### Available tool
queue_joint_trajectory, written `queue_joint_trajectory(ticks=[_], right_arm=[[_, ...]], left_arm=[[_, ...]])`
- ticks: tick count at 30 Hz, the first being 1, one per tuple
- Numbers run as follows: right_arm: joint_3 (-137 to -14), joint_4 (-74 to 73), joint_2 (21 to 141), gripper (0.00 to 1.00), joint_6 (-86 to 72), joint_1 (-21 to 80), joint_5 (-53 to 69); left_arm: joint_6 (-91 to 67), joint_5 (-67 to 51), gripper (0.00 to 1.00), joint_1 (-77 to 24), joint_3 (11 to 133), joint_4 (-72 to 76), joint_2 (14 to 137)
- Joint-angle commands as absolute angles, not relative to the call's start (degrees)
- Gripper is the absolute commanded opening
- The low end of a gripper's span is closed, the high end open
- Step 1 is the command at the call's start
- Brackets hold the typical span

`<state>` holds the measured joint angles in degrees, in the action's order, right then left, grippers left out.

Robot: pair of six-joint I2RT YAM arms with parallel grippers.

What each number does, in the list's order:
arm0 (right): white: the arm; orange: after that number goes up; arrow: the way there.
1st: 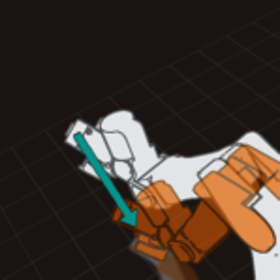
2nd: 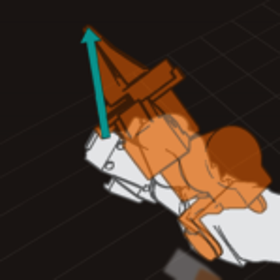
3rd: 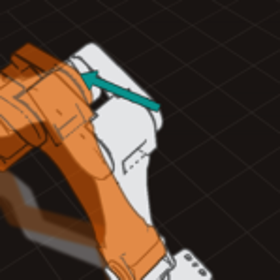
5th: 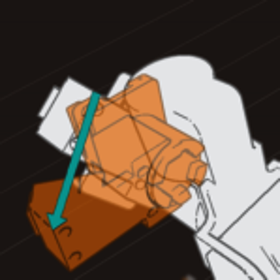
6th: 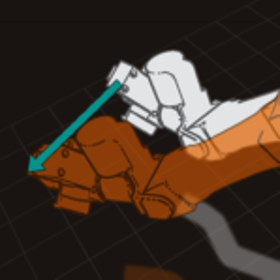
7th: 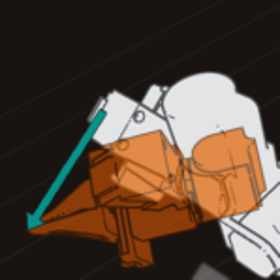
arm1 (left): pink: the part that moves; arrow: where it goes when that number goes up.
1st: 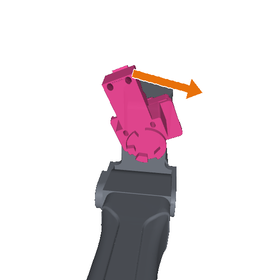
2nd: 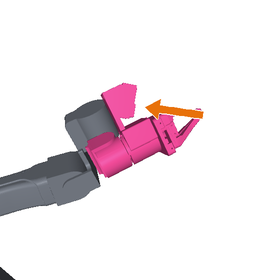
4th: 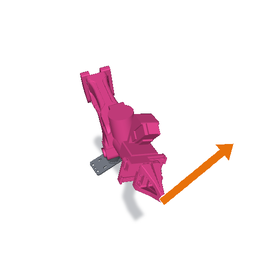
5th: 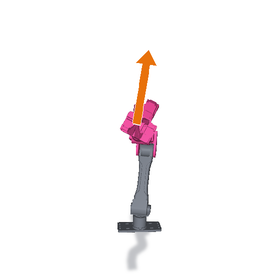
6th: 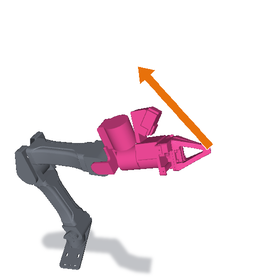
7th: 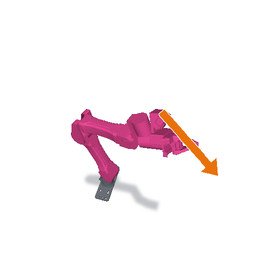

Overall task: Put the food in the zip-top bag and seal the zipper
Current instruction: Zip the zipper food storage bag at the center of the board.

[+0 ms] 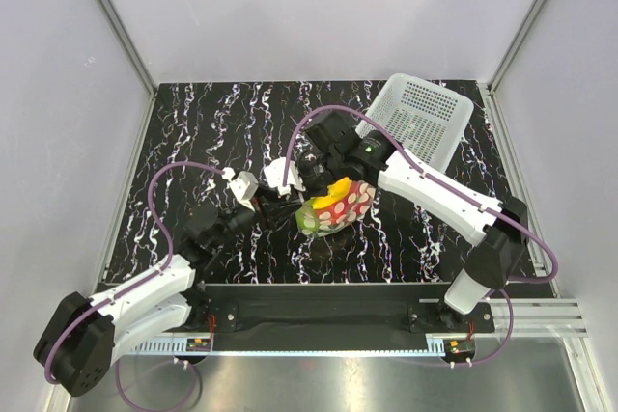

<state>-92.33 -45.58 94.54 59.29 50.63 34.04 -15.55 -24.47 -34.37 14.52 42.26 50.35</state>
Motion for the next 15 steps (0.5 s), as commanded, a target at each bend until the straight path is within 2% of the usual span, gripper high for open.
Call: queue_joint_trajectory(ticks=[1,6,10,12,13,15], right_arm=[[-95.7,-48.3,94.8,0.0,59.9,51.2,34.6],[-95.7,-48.3,94.2,0.0,60.2,51.2,35.1],[-95.9,-48.7,94.1,0.0,60.5,51.2,34.6],[-95.9,-48.8,94.0,0.0,60.9,51.2,33.9],[-95.9,-48.8,94.0,0.0,61.0,51.2,33.8],[-96.0,-48.8,94.0,0.0,61.1,51.2,33.9]], left_arm=[[-14.2,-24.8,0.44,-34.1,15.1,48.1,50.4],[-15.7,-26.8,0.43,-34.2,15.6,52.6,53.3],[-16.3,-28.4,0.24,-34.4,17.0,53.4,56.4],[-16.5,-28.4,0.27,-34.3,17.1,53.2,56.9],[-16.4,-28.2,0.35,-34.3,16.2,53.8,56.8],[-16.2,-26.9,0.4,-34.5,14.4,54.8,55.7]])
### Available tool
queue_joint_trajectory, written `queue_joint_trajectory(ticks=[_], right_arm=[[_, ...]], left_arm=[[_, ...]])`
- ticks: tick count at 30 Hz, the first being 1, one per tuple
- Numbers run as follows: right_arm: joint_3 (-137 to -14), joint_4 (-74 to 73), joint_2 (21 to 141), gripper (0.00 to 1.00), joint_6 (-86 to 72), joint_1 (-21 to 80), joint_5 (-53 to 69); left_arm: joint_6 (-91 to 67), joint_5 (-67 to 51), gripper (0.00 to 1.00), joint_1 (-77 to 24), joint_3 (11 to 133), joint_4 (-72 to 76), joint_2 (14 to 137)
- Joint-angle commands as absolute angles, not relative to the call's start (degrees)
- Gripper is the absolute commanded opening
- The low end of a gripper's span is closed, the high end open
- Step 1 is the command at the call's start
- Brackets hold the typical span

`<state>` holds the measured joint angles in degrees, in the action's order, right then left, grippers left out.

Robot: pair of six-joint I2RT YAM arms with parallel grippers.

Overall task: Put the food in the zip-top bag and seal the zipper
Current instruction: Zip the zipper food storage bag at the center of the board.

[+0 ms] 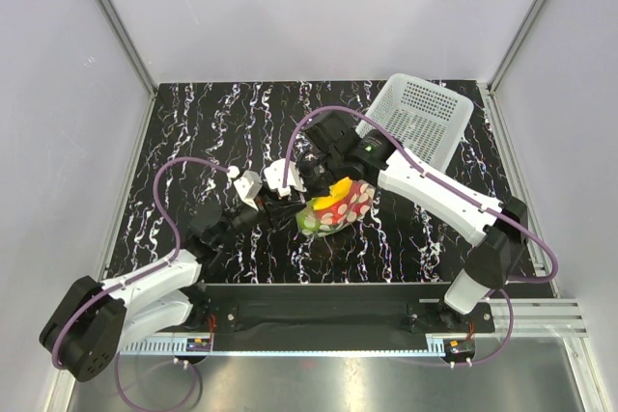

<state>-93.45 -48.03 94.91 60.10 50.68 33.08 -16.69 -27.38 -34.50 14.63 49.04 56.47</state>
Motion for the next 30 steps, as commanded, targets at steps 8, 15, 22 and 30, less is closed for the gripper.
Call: queue_joint_trajectory(ticks=[8,15,22,30], right_arm=[[-96.2,-48.9,94.4,0.0,61.1,51.2,33.8],[-95.5,-48.8,93.7,0.0,61.1,51.2,33.5],[-96.0,-49.1,93.4,0.0,61.1,51.2,33.8],[-95.5,-48.5,92.5,0.0,61.0,51.2,34.7]], left_arm=[[-16.2,-27.4,0.43,-34.5,13.4,56.9,55.0],[-15.1,-26.6,0.5,-34.5,11.3,54.9,53.4],[-15.2,-26.5,0.45,-34.5,11.8,59.5,56.9],[-19.6,-28.0,0.09,-34.5,12.7,69.6,66.3]])
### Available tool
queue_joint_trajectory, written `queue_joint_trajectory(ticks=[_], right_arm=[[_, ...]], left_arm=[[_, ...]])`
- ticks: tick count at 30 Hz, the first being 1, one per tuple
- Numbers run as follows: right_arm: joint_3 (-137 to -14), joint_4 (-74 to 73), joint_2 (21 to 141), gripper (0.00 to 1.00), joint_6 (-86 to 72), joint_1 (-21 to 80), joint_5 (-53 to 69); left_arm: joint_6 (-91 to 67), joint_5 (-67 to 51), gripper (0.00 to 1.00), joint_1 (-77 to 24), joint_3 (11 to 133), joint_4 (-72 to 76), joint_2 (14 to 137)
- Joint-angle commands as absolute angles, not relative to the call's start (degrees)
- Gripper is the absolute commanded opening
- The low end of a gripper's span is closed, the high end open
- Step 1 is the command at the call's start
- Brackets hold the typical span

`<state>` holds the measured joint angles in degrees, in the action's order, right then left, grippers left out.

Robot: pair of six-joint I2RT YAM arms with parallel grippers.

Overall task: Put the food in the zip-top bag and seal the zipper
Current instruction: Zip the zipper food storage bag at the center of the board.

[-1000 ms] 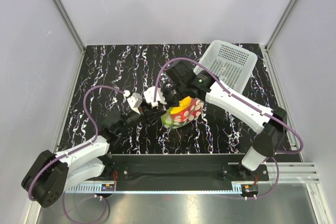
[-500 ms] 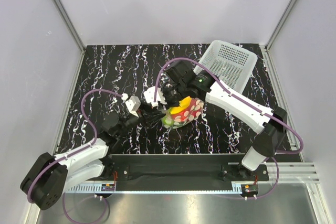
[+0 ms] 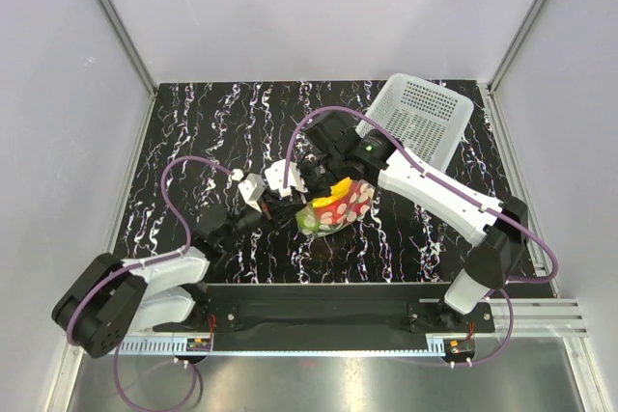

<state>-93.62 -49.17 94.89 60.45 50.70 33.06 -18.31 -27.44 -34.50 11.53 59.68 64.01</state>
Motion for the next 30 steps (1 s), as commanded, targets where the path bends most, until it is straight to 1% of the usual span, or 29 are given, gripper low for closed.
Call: queue_joint_trajectory(ticks=[1,5,7,15,21,28,30], right_arm=[[-95.5,-48.6,92.7,0.0,61.0,51.2,34.7],[-95.8,-49.6,92.9,0.0,61.1,51.2,34.2],[-95.4,-49.4,92.7,0.0,61.1,51.2,33.9],[-94.2,-51.0,92.0,0.0,61.1,50.5,30.9],[-90.4,-48.1,89.2,0.0,60.5,48.4,31.5],[-89.6,-48.3,88.9,0.0,59.9,47.1,31.4],[-89.6,-48.3,88.9,0.0,59.8,46.9,31.2]], left_arm=[[-20.0,-28.0,0.08,-34.5,12.7,71.3,66.7],[-20.1,-27.9,0.09,-34.5,12.0,72.5,65.0],[-19.3,-28.8,0.0,-34.5,12.4,69.6,63.9],[-17.0,-26.5,0.0,-34.5,11.2,61.7,56.0],[-16.6,-25.4,0.0,-34.4,10.9,57.9,53.7],[-15.8,-23.8,0.0,-34.4,9.9,54.6,49.9],[-15.9,-21.5,0.0,-34.3,9.1,53.7,48.3]])
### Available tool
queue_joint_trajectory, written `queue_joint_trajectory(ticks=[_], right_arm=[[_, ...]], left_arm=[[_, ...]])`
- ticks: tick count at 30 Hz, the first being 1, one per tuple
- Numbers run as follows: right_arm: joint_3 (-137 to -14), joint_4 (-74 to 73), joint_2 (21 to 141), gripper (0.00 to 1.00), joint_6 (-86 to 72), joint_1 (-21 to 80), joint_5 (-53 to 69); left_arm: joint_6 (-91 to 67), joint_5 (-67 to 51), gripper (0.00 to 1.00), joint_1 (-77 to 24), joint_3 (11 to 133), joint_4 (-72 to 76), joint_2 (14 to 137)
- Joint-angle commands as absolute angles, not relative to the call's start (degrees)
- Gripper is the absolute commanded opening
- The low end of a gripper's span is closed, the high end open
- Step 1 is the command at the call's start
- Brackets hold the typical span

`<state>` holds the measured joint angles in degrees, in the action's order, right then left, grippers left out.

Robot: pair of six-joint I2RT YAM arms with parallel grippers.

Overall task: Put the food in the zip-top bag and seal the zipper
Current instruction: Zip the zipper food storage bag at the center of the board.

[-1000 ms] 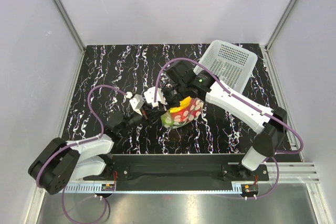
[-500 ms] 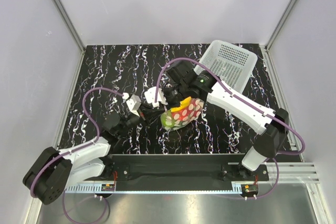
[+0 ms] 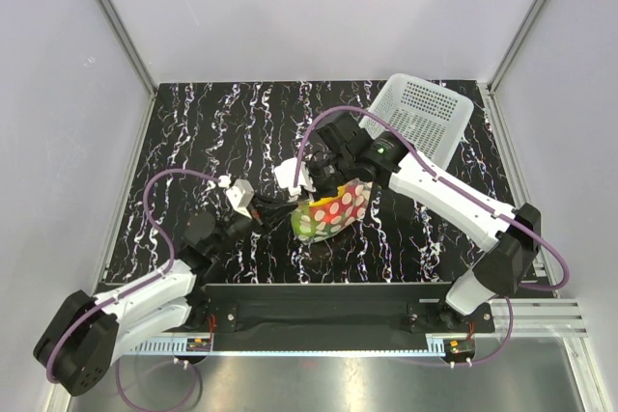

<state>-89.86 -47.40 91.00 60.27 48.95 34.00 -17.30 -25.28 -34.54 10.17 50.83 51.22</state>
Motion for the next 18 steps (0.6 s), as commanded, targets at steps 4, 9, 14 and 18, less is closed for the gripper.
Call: queue_joint_trajectory(ticks=[4,9,14,18], right_arm=[[-89.5,-48.3,88.6,0.0,59.3,46.2,30.6],[-90.1,-48.0,88.7,0.0,58.4,46.2,33.7],[-91.2,-49.0,89.4,0.0,58.4,46.2,33.7],[-91.8,-49.0,89.5,0.0,58.2,46.2,34.3]], left_arm=[[-15.7,-19.7,0.0,-33.9,8.4,51.0,45.9],[-14.7,-22.8,0.22,-33.9,10.5,46.7,45.3],[-14.0,-22.9,0.33,-33.9,10.1,46.6,43.2],[-14.1,-22.8,0.49,-33.9,10.5,48.2,43.5]])
